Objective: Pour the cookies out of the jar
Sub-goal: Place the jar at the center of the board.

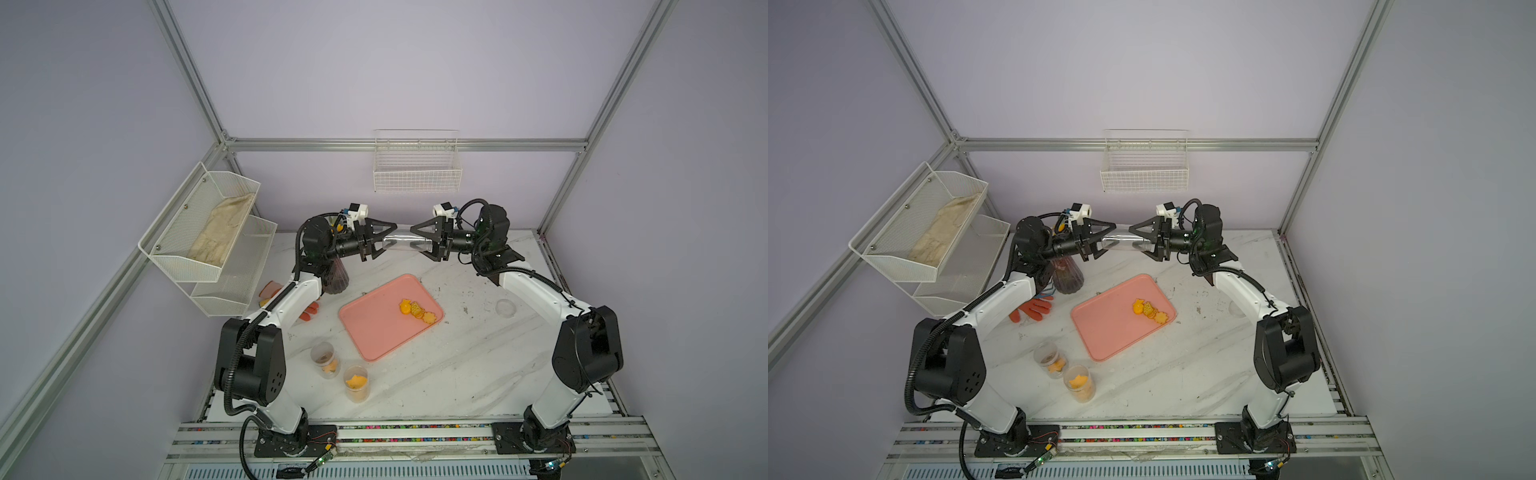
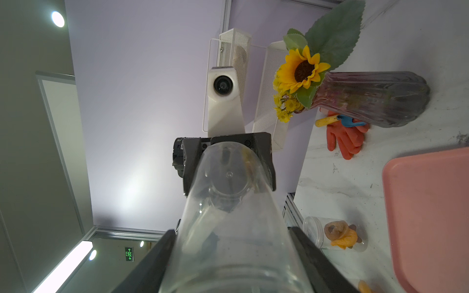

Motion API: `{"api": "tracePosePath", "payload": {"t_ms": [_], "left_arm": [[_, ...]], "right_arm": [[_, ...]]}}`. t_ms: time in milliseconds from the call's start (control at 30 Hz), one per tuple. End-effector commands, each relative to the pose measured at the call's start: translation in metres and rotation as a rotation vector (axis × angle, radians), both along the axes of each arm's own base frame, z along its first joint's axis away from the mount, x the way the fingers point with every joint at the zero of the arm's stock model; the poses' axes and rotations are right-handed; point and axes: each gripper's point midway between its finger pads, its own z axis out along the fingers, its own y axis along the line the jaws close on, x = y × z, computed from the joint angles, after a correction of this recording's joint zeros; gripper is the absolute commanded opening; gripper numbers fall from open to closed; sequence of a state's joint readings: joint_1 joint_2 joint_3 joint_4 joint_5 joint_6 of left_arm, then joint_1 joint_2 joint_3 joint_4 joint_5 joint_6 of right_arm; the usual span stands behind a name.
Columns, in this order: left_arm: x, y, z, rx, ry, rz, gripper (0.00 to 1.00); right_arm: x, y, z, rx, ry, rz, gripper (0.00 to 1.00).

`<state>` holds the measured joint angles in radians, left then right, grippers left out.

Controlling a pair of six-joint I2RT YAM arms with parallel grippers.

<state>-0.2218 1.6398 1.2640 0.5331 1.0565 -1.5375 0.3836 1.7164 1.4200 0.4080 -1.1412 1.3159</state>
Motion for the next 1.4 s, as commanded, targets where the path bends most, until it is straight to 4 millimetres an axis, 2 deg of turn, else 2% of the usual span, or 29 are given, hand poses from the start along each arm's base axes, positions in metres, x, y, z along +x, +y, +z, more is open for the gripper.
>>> {"api": "tracePosePath", "payload": {"t_ms": [0,167,200,233,267,467,600,733,867,1100,1233,1367], "left_arm": [[0.0,0.004,-0.005,0.003,0.003,0.0,0.63],[0.002,0.008,-0.008,0.003,0.011,0.01,0.7],[0.002,0.008,-0.009,0.004,0.012,0.011,0.76],[0.002,0.009,-0.009,0.004,0.015,0.015,0.94],[0.003,0.01,-0.01,0.004,0.016,0.018,1.0],[0.006,0.022,-0.01,0.007,0.026,0.051,1.0],[0.009,0.038,-0.011,0.036,0.032,0.109,1.0],[0.006,0.048,-0.021,0.13,0.028,0.156,1.0],[-0.004,0.052,-0.033,0.26,0.03,0.161,1.0],[-0.016,0.057,-0.041,0.312,0.036,0.166,1.0],[-0.022,0.06,-0.042,0.353,0.025,0.172,1.0],[-0.024,0.062,-0.046,0.374,0.03,0.175,1.0]], "right_arm": [[-0.004,0.0,0.015,0.033,-0.051,0.007,0.67],[-0.002,0.0,0.013,0.031,-0.043,0.0,0.64],[-0.002,0.0,0.012,0.031,-0.042,-0.001,0.64],[-0.002,0.0,0.012,0.03,-0.04,-0.003,0.64],[-0.002,0.0,0.012,0.03,-0.042,-0.003,0.64],[0.0,-0.004,0.001,0.019,-0.02,-0.011,0.64],[0.01,-0.023,-0.014,-0.001,0.019,-0.042,0.64],[0.026,-0.065,-0.05,-0.073,0.107,-0.136,0.63],[0.032,-0.103,-0.086,-0.172,0.2,-0.211,0.64],[0.033,-0.157,-0.149,-0.358,0.334,-0.317,0.64],[0.029,-0.181,-0.185,-0.48,0.409,-0.355,0.64],[0.016,-0.206,-0.223,-0.737,0.443,-0.337,0.64]]}}
